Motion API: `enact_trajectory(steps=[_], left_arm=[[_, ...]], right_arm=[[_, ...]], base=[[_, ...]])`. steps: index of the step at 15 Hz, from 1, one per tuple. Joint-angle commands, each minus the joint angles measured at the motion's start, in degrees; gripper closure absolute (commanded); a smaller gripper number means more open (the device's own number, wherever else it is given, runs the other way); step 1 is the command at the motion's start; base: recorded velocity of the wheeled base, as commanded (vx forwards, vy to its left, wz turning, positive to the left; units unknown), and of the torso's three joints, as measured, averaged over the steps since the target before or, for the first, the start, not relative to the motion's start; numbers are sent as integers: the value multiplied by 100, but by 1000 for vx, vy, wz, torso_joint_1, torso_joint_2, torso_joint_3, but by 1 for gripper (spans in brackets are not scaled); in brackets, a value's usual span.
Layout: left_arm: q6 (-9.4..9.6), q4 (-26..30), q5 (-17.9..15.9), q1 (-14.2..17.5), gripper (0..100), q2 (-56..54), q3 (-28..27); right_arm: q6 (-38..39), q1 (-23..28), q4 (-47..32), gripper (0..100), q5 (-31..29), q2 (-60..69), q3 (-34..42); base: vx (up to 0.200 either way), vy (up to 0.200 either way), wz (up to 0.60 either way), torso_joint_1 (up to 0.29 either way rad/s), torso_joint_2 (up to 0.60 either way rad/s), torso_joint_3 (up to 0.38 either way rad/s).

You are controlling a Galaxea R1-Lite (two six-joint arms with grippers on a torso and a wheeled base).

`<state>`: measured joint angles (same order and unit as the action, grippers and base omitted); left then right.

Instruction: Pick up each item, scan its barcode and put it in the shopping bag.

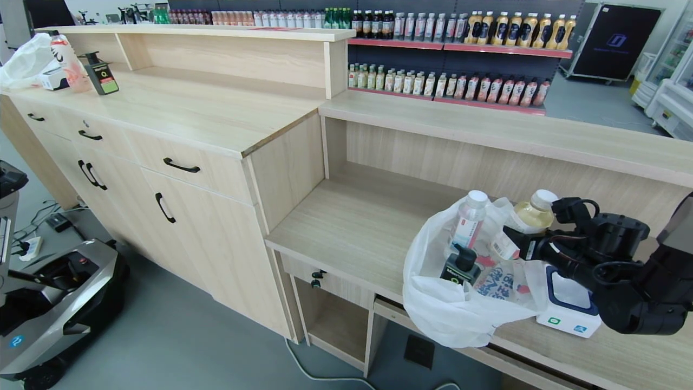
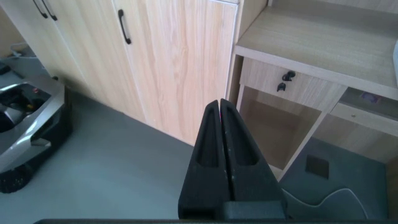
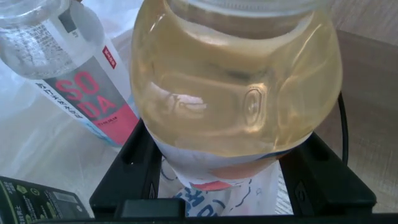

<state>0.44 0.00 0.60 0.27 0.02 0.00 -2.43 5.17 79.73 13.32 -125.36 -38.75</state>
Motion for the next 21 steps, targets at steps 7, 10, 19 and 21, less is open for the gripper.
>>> enact_trajectory(steps=[7,10,19,21], left_arm=[[0,0,2,0,100,-2,0],[0,0,2,0,100,-2,0],[0,0,2,0,100,-2,0],[0,0,2,0,100,-2,0]], right_arm=[[-144,-104,140,100,100,-332,-27],[-188,-113,140,100,100,-402,-27],[-346,-139,245,100,109,-499,26],[-373,-139,219,100,100,-499,26]], base=[[0,0,0,0,0,0],[0,0,0,0,0,0],[0,0,0,0,0,0],[0,0,0,0,0,0]])
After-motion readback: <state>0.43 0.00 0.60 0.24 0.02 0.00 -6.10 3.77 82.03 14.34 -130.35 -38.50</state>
